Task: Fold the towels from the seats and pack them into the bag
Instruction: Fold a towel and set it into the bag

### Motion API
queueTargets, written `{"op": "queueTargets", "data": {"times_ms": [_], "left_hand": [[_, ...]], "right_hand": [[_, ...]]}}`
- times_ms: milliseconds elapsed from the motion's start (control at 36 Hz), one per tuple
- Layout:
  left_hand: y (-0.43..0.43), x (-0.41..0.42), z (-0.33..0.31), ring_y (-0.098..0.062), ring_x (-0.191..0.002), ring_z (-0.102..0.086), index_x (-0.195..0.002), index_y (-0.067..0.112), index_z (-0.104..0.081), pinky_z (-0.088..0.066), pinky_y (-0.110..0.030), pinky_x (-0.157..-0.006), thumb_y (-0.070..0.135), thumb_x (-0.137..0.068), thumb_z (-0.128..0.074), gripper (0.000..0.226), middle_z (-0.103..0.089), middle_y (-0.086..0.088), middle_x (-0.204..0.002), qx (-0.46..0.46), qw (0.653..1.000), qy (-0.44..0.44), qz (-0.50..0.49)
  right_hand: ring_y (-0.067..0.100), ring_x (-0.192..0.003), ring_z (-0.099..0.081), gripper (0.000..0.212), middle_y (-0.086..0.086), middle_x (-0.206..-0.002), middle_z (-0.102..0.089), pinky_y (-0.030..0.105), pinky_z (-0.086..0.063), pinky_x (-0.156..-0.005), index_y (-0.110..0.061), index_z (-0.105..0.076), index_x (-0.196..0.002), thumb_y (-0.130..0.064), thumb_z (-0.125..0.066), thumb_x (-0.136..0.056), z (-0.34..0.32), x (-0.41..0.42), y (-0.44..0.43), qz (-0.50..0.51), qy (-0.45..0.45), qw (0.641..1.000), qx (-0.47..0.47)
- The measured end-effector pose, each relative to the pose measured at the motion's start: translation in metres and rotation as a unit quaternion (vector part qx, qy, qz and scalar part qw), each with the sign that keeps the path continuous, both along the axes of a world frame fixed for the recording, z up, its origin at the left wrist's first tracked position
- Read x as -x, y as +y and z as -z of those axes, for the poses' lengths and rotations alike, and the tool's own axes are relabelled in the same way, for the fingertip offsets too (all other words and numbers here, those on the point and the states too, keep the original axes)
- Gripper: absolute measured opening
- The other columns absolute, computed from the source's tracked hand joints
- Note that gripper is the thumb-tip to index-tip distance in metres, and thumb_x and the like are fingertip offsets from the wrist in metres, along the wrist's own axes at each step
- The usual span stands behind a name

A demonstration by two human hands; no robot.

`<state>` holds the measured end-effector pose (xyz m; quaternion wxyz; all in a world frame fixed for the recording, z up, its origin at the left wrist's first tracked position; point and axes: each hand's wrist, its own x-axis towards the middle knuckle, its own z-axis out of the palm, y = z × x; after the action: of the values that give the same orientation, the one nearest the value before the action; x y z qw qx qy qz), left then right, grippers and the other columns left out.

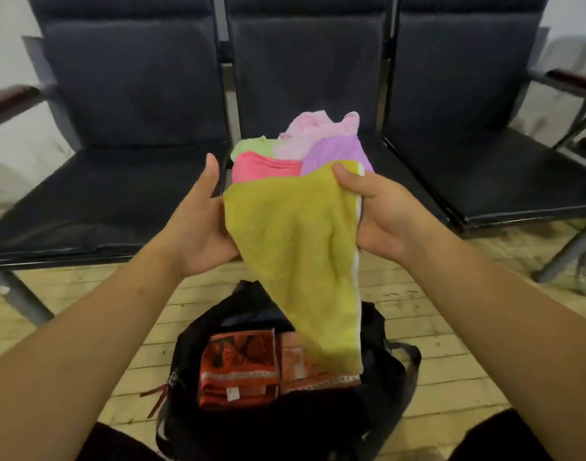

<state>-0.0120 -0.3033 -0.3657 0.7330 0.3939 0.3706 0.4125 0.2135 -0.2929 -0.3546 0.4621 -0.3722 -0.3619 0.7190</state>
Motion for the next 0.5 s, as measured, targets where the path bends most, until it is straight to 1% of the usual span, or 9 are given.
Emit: {"op": "queueTargets", "data": {"times_ms": [28, 83, 139, 194, 278, 333, 417, 444, 500], "left_hand": [[0.001, -0.002, 0.007, -0.023, -0.115, -0.066, -0.129, 0.022, -0.062, -0.057, -0.041, -0.085, 0.075, -0.079, -0.048, 0.074, -0.068, -0.005, -0.128, -0.005, 0.999, 0.013, 0.031], [0.003, -0.008, 0.02, -0.019, -0.112, -0.068, -0.115, 0.026, -0.073, -0.059, -0.033, -0.082, 0.05, -0.069, -0.077, 0.052, -0.07, -0.001, -0.123, -0.028, 0.993, 0.075, 0.086], [0.003, -0.018, 0.028, -0.016, -0.105, -0.07, -0.111, 0.023, -0.073, -0.059, -0.027, -0.081, 0.028, -0.071, -0.074, 0.04, -0.074, 0.0, -0.114, -0.065, 0.982, 0.158, 0.085], [0.004, -0.028, 0.029, -0.018, -0.103, -0.07, -0.116, 0.016, -0.066, -0.059, -0.03, -0.084, 0.022, -0.078, -0.065, 0.039, -0.074, -0.004, -0.114, -0.082, 0.98, 0.17, 0.061], [0.006, -0.034, 0.025, -0.021, -0.099, -0.071, -0.113, 0.009, -0.067, -0.059, -0.035, -0.087, 0.024, -0.082, -0.059, 0.036, -0.074, -0.008, -0.111, -0.072, 0.992, 0.1, 0.014], [0.006, -0.037, 0.021, -0.021, -0.098, -0.072, -0.113, 0.007, -0.068, -0.06, -0.035, -0.086, 0.025, -0.082, -0.06, 0.037, -0.074, -0.009, -0.11, -0.058, 0.996, 0.06, -0.037], [0.008, -0.041, 0.016, -0.023, -0.104, -0.071, -0.121, 0.007, -0.065, -0.059, -0.038, -0.087, 0.025, -0.093, -0.058, 0.033, -0.073, -0.01, -0.114, -0.026, 0.993, 0.021, -0.109], [0.01, -0.041, 0.015, -0.023, -0.104, -0.071, -0.123, 0.007, -0.063, -0.059, -0.04, -0.087, 0.024, -0.096, -0.057, 0.032, -0.073, -0.011, -0.114, -0.013, 0.991, 0.009, -0.135], [0.011, -0.039, 0.011, -0.025, -0.103, -0.072, -0.124, 0.005, -0.063, -0.058, -0.041, -0.085, 0.025, -0.099, -0.056, 0.033, -0.074, -0.012, -0.113, 0.004, 0.985, 0.0, -0.174]], "right_hand": [[0.032, -0.113, -0.068, 0.039, 0.018, -0.124, -0.069, 0.043, -0.061, -0.086, -0.001, -0.061, -0.131, -0.026, -0.053, -0.101, 0.002, -0.001, 0.004, 0.01, 0.001, 1.0, 0.015], [0.031, -0.108, -0.07, 0.037, 0.019, -0.121, -0.07, 0.043, -0.062, -0.08, -0.001, -0.064, -0.125, -0.027, -0.052, -0.102, 0.006, -0.004, 0.013, 0.022, -0.003, 0.999, 0.038], [0.03, -0.103, -0.072, 0.036, 0.02, -0.12, -0.07, 0.043, -0.062, -0.078, 0.0, -0.066, -0.12, -0.027, -0.051, -0.102, 0.008, -0.007, 0.022, 0.033, -0.011, 0.998, 0.053], [0.031, -0.106, -0.071, 0.034, 0.02, -0.12, -0.07, 0.044, -0.061, -0.081, 0.0, -0.065, -0.12, -0.025, -0.053, -0.102, 0.012, -0.012, 0.032, 0.051, -0.014, 0.996, 0.07], [0.027, -0.105, -0.072, 0.035, 0.016, -0.118, -0.072, 0.038, -0.06, -0.081, -0.003, -0.066, -0.124, -0.027, -0.055, -0.101, 0.023, -0.021, 0.045, 0.061, -0.049, 0.992, 0.095], [0.025, -0.108, -0.071, 0.047, 0.013, -0.122, -0.071, 0.036, -0.058, -0.085, -0.011, -0.065, -0.13, -0.044, -0.054, -0.098, 0.028, -0.024, 0.046, 0.017, -0.074, 0.992, 0.1], [0.026, -0.123, -0.063, 0.074, 0.009, -0.134, -0.066, 0.041, -0.055, -0.098, -0.017, -0.058, -0.139, -0.067, -0.048, -0.085, 0.032, -0.025, 0.039, -0.098, -0.048, 0.989, 0.096], [0.026, -0.123, -0.063, 0.075, 0.009, -0.134, -0.065, 0.042, -0.055, -0.098, -0.017, -0.058, -0.139, -0.067, -0.047, -0.084, 0.033, -0.024, 0.036, -0.131, -0.038, 0.987, 0.084], [0.024, -0.118, -0.066, 0.06, 0.009, -0.13, -0.067, 0.04, -0.057, -0.094, -0.014, -0.062, -0.133, -0.051, -0.051, -0.087, 0.032, -0.022, 0.029, -0.165, -0.032, 0.984, 0.054]]}}
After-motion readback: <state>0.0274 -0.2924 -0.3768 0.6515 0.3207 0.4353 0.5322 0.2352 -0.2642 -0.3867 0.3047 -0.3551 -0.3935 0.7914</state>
